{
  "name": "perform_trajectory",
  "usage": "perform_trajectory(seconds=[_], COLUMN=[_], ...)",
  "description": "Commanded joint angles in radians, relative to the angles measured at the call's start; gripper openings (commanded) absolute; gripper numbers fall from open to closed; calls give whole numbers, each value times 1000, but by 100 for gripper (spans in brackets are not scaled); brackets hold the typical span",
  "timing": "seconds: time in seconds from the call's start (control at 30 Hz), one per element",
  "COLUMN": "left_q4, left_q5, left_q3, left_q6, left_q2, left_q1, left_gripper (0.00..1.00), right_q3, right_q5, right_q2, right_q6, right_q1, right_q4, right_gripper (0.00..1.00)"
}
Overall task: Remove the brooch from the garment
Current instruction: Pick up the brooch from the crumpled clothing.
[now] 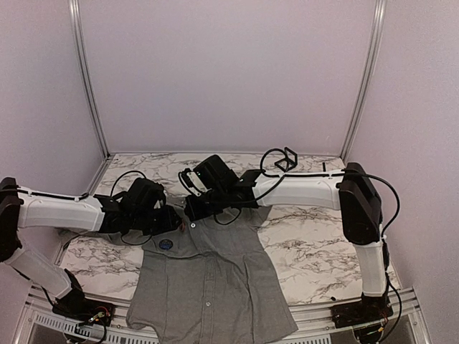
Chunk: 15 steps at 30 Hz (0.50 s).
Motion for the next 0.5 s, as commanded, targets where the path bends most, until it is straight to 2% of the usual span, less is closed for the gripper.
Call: perform_trajectory(seconds=[0.0,0.2,0.47], left_q4=[-33,-5,-25], left_q5=[-39,-52,-152], left_q3=[18,-1,-19], left_q6=[18,5,-39], left_q2=[-52,-44,-34], left_q1=[-39,-56,-57], left_gripper=[45,48,46], right_q3=[41,39,17], right_q5=[-44,-112,-189], right_q2=[-40,-50,-62], right_q6=[23,70,125], right_q1=[9,8,8], right_q4=[36,79,144], right_gripper=[0,0,0])
